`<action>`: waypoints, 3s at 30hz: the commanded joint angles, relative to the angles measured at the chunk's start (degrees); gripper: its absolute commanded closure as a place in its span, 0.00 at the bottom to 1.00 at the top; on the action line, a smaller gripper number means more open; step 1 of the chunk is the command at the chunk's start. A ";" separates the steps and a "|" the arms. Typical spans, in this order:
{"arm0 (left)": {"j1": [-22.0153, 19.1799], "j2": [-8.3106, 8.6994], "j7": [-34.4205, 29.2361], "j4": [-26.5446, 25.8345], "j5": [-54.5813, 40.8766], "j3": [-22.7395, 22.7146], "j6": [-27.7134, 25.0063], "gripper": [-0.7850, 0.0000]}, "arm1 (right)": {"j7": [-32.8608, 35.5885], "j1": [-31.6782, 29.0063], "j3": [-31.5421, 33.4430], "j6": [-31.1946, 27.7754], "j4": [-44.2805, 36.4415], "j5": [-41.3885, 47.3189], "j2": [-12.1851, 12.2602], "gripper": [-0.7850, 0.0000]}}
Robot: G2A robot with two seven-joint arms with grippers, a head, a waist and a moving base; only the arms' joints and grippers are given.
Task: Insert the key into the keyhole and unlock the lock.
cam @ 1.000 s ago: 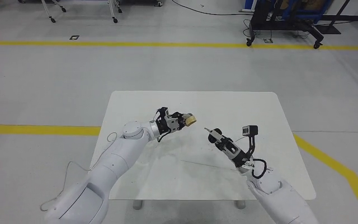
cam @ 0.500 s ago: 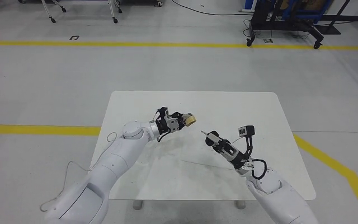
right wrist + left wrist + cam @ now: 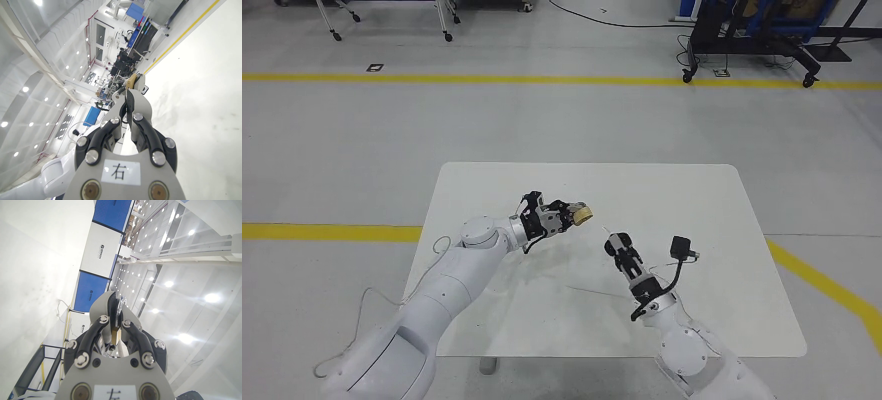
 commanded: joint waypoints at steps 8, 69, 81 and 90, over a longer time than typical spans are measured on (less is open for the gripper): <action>0.22 0.00 0.26 -0.09 0.00 -0.01 0.17 1.00 | 1.40 -0.24 -2.44 5.42 -2.86 2.62 -1.35 1.00; 8.44 0.79 12.75 -14.27 13.83 -3.54 8.74 1.00 | 3.06 -1.69 1.17 18.21 -4.55 11.61 -4.08 1.00; 8.91 0.55 12.10 -14.50 14.83 -4.82 9.58 1.00 | 1.51 -1.30 1.44 18.66 -3.63 12.10 -5.15 1.00; 9.15 0.36 11.58 -14.55 15.85 -5.53 9.56 1.00 | 1.81 -0.62 1.27 18.74 -2.49 11.53 -5.87 1.00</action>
